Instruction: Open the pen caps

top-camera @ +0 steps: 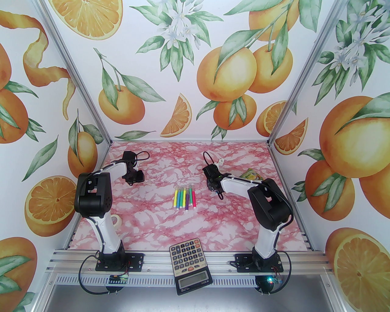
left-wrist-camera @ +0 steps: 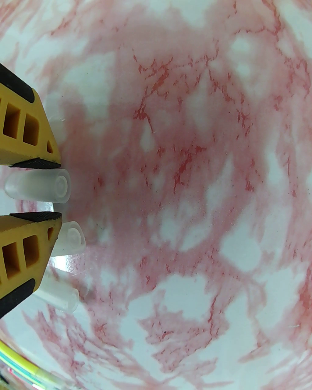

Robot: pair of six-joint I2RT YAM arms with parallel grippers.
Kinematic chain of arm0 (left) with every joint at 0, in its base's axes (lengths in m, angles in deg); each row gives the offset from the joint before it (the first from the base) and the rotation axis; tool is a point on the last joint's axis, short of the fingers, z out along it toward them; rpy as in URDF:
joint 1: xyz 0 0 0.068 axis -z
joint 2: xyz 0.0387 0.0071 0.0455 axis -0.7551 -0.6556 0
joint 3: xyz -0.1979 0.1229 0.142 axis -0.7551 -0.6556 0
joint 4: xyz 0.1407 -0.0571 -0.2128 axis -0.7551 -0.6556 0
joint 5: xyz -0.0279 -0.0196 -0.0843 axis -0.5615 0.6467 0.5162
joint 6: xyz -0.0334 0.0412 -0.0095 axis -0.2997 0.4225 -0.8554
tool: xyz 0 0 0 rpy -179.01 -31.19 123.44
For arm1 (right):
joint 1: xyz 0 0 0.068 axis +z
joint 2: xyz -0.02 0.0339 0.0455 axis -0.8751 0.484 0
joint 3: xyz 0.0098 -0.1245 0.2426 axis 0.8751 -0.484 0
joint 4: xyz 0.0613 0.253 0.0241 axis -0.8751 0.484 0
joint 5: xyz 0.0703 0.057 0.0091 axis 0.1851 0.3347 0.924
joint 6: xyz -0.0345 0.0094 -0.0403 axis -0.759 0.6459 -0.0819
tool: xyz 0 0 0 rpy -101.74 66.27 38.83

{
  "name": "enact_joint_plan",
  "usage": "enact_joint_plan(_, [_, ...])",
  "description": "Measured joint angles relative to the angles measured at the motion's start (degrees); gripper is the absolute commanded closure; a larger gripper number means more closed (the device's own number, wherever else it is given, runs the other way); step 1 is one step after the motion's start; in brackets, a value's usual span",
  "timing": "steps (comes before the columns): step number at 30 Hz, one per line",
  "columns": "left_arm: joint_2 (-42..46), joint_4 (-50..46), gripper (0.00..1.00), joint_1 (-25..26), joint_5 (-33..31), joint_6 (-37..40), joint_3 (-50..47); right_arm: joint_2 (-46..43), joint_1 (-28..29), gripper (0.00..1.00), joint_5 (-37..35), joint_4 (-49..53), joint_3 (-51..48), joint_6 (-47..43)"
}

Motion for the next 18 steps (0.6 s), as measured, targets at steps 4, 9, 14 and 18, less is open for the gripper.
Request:
enact_joint_plan(4, [0.5,-1.0,0.69,0.0,0.2,0.0,0.0,-2.9,1.7,0.61,-0.2,0.4,0.0,-0.6])
enact_joint_plan(9, [3.3,-2.4,0.67,0.0,0.3,0.0,0.0,-5.9,3.8,0.58,2.4,0.4,-0.1,-1.3])
enact_joint_plan(14, [7.1,-3.1,0.64,0.0,0.4,-0.2,0.0,-8.1,5.5,0.57,7.1,0.1,-1.5,-1.3])
enact_joint_plan(18, [9.6,-3.2,0.59,0.0,1.9,-0.2,0.0,-8.4,6.9,0.57,11.5,-0.8,-3.0,-1.3])
